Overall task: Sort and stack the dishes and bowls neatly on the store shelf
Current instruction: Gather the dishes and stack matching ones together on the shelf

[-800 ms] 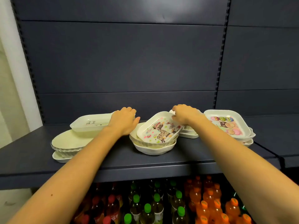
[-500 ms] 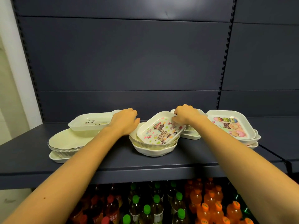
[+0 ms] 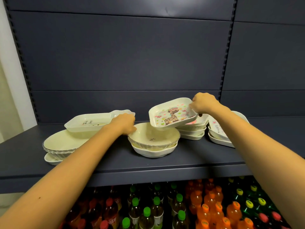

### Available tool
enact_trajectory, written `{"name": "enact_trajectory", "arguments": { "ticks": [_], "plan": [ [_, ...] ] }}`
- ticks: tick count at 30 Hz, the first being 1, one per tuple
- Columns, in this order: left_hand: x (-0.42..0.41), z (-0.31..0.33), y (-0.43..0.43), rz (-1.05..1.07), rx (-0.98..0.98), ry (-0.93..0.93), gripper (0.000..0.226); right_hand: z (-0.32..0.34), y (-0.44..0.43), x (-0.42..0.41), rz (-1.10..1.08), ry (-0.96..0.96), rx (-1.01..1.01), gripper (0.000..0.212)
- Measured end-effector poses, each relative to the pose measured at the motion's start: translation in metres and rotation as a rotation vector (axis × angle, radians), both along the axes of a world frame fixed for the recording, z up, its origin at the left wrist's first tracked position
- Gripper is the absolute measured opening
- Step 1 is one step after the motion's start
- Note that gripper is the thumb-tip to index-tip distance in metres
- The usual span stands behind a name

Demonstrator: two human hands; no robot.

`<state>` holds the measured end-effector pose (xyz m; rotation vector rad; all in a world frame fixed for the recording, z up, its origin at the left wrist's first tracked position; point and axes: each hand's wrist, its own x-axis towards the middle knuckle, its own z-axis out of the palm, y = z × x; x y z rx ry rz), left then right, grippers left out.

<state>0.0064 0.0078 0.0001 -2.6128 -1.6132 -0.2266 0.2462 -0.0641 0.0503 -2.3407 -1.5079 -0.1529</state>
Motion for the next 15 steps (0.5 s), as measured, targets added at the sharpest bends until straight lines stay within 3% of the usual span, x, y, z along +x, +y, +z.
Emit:
{"name": "enact_trajectory", "arguments": {
  "ticks": [3,7,12,15],
  "plan": [
    [-0.001,0.003,0.003,-0.004,-0.035,-0.023,0.016,-0.005,-0.004,0.007,-0.042,0.057,0.012,0.016],
    [-0.005,0.002,0.011,-0.012,-0.125,-0.137,0.038,-0.014,-0.009,0.018,-0.083,0.145,0.053,0.015],
    [-0.015,0.012,0.009,-0.040,-0.157,-0.208,0.038,-0.021,-0.018,0.026,-0.125,0.228,0.102,0.026],
    [-0.022,0.028,0.005,-0.037,-0.140,-0.236,0.026,-0.022,-0.025,0.031,-0.147,0.269,0.140,0.022]
  ]
}}
